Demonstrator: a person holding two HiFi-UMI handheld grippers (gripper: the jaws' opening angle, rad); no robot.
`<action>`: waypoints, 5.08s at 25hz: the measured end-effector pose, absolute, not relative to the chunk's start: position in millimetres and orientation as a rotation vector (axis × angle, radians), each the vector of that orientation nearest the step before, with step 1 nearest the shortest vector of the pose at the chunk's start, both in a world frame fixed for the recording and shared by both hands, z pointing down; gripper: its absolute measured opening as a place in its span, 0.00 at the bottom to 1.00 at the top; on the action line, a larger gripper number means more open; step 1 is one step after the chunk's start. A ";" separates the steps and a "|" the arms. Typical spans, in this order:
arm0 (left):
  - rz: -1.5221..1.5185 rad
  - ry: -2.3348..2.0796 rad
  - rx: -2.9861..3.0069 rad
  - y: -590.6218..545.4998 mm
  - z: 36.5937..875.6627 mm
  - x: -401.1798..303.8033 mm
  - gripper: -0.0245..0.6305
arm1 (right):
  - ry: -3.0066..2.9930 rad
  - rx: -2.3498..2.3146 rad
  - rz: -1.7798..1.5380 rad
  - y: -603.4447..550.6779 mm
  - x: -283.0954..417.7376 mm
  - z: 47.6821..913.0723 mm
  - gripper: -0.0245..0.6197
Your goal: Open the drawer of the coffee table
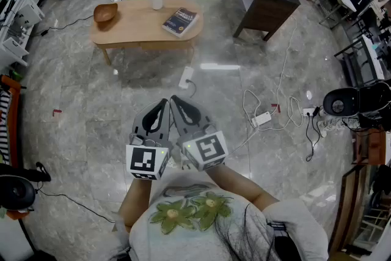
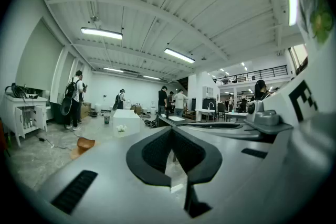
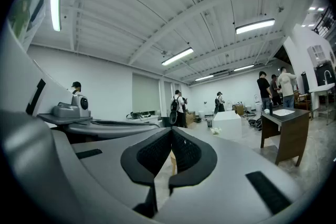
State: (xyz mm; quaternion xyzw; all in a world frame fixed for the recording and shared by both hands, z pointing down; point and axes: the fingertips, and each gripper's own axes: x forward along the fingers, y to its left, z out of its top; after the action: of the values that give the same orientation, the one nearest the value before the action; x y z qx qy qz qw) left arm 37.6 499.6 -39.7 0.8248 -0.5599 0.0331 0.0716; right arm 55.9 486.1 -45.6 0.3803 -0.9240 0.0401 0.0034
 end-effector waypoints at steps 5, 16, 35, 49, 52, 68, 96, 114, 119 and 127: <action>0.068 -1.719 2.487 488.5 -45.0 45.9 0.05 | -2.912 1.174 0.178 477.6 63.1 -40.0 0.07; 0.108 -1.715 2.424 468.2 -24.1 55.3 0.05 | -2.966 1.062 0.232 454.0 74.5 -24.0 0.07; 0.132 -1.579 2.471 353.3 6.9 39.2 0.05 | -2.852 1.008 0.223 351.7 56.7 8.3 0.07; 0.273 -1.318 2.494 218.4 74.4 -17.2 0.05 | -2.726 1.004 0.357 225.4 -2.1 67.4 0.07; 0.273 -1.281 2.497 194.4 87.4 -29.4 0.05 | -2.705 0.993 0.373 202.9 -15.7 79.3 0.07; 0.320 -1.075 2.467 116.4 178.2 -34.4 0.05 | -2.555 0.963 0.484 119.0 -23.0 168.8 0.07; 0.648 -1.013 2.458 18.6 415.9 9.0 0.05 | -2.384 0.849 0.532 6.9 19.9 404.2 0.19; 0.851 -0.998 2.459 -22.5 518.3 28.0 0.05 | -2.230 0.848 0.468 -37.0 64.6 515.3 0.28; 0.876 -0.984 2.475 -26.8 532.2 33.6 0.05 | -2.179 0.839 0.427 -49.4 81.0 543.0 0.29; 0.881 -0.975 2.471 -34.7 558.2 42.7 0.05 | -2.122 0.882 0.303 -86.4 102.4 575.3 0.30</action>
State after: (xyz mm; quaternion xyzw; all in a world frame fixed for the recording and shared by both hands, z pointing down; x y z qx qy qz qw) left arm 42.7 -34.7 558.2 0.8700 -0.3432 0.3102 0.1704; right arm 102.4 -86.4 575.3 0.3486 -0.8389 0.1199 0.4004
